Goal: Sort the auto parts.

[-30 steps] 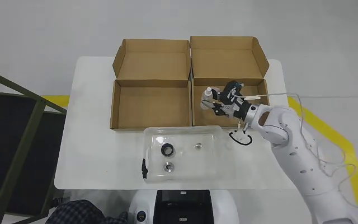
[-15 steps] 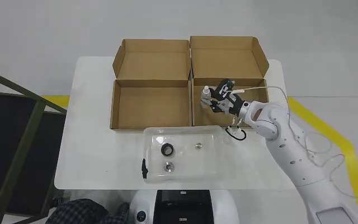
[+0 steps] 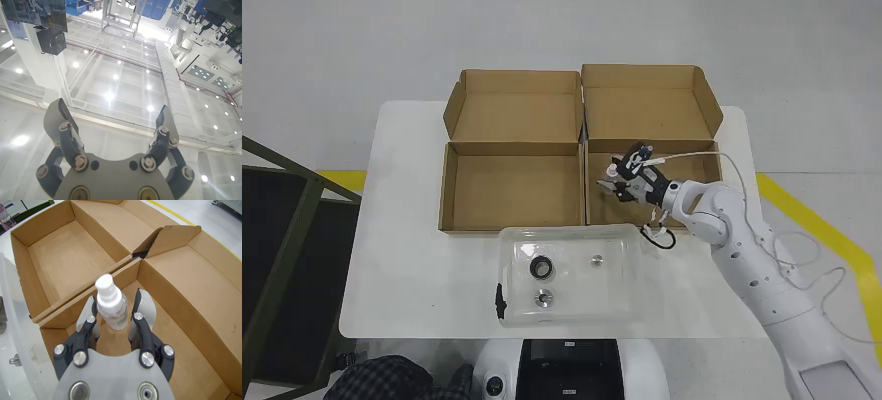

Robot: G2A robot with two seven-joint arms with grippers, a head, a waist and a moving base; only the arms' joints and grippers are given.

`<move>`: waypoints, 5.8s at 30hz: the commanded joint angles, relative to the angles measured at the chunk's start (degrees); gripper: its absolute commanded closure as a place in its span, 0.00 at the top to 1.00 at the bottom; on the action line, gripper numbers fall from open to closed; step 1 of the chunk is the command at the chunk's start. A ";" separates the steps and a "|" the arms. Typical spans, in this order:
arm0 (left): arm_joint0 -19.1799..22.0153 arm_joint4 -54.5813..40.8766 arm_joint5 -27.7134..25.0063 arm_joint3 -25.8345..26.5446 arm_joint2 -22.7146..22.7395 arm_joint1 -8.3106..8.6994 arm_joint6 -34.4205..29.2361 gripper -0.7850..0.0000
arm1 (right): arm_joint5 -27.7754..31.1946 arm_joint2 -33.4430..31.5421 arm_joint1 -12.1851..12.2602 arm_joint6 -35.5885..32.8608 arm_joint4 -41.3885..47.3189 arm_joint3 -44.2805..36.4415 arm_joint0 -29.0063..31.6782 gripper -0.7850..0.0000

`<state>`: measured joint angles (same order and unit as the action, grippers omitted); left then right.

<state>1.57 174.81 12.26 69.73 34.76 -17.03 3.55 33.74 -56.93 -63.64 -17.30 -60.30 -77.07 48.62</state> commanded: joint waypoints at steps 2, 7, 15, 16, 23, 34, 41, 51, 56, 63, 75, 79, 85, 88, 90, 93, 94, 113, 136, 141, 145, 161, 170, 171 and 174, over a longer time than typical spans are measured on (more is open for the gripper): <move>0.00 0.00 0.00 0.00 0.00 0.00 0.00 1.00 | 0.43 -0.43 0.07 0.70 -0.01 0.00 0.75 0.73; 0.00 0.00 0.00 0.00 0.00 0.00 0.00 1.00 | 1.35 -2.47 0.59 1.38 -0.28 -1.79 2.21 1.00; 0.00 0.00 0.00 0.00 0.00 0.00 0.00 1.00 | 4.29 -8.00 2.06 0.44 1.12 -10.65 6.32 1.00; 0.00 0.00 0.00 0.00 0.00 0.00 0.00 1.00 | 5.50 -8.71 2.26 -0.05 2.33 -11.84 6.95 1.00; 0.00 0.00 0.00 0.00 0.00 0.00 0.00 1.00 | 9.99 -13.21 3.94 -7.56 3.02 -25.49 12.54 1.00; 0.00 0.00 0.00 0.00 0.00 0.00 0.00 1.00 | 16.08 -13.94 5.45 -12.98 3.42 -36.91 21.60 1.00; 0.00 0.00 0.00 0.00 0.00 0.00 0.00 1.00 | 16.17 -12.53 5.85 -13.93 -1.73 -39.75 24.68 1.00; 0.00 0.00 0.00 0.00 0.00 0.00 0.00 1.00 | 15.41 -8.71 5.98 -15.60 -10.36 -39.96 25.71 1.00; 0.00 0.00 0.00 0.00 0.00 0.00 0.00 1.00 | 13.97 -6.90 5.91 -16.98 -14.25 -39.51 25.25 1.00; 0.00 0.00 0.00 0.00 0.00 0.00 0.00 1.00 | 12.90 -4.59 5.76 -18.03 -16.67 -38.32 24.94 1.00; 0.00 0.00 0.00 0.00 0.00 0.00 0.00 1.00 | 10.83 -2.51 5.44 -19.69 -17.48 -35.70 23.26 0.76; 0.00 0.00 0.00 0.00 0.00 0.00 0.00 1.00 | 9.71 -1.57 5.24 -20.54 -18.32 -34.62 22.43 0.76; 0.00 0.00 0.00 0.00 0.00 0.00 0.00 1.00 | 8.19 -0.35 4.97 -21.86 -19.78 -33.66 21.62 0.68; 0.00 0.00 0.00 0.00 0.00 0.00 0.00 1.00 | 7.91 0.24 4.88 -22.76 -20.42 -33.49 21.35 0.60; 0.00 0.00 0.00 0.00 0.00 0.00 0.00 1.00 | 7.65 0.57 4.81 -23.34 -20.82 -33.34 21.17 0.55; 0.00 0.00 0.00 0.00 0.00 0.00 0.00 1.00 | 7.42 1.00 4.71 -23.81 -21.01 -33.05 20.89 0.49; 0.00 0.00 0.00 0.00 0.00 0.00 0.00 1.00 | 7.29 1.13 4.67 -23.96 -21.09 -32.96 20.79 0.49; 0.00 0.00 0.00 0.00 0.00 0.00 0.00 1.00 | 6.47 2.72 4.06 -25.69 -21.12 -32.27 19.28 0.00; 0.00 0.00 0.00 0.00 0.00 0.00 0.00 1.00 | 15.13 -5.45 5.48 -5.14 -9.21 -35.84 23.28 0.00; 0.00 0.00 0.00 0.00 0.00 0.00 0.00 1.00 | 14.37 -9.07 5.78 2.26 -7.29 -35.73 24.56 0.00; 0.00 0.00 0.00 0.00 0.00 0.00 0.00 1.00 | 15.45 -11.78 6.00 8.21 -4.08 -34.72 25.63 0.00; 0.00 0.00 0.00 0.00 0.00 0.00 0.00 1.00 | 21.56 -19.59 7.04 13.50 15.05 -30.51 27.03 0.00; 0.00 0.00 0.00 0.00 0.00 0.00 0.00 1.00 | 20.86 -21.86 7.20 14.19 21.61 -29.64 27.14 0.00; 0.00 0.00 0.00 0.00 0.00 0.00 0.00 1.00 | 20.78 -22.00 7.20 14.18 21.93 -29.73 27.13 0.00; 0.00 0.00 0.00 0.00 0.00 0.00 0.00 1.00 | 20.46 -22.44 7.19 14.26 22.53 -30.11 27.20 0.00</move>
<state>1.57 174.81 12.26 69.73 34.76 -17.03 3.55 54.31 -79.23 -56.44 -3.03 -37.92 -107.04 75.76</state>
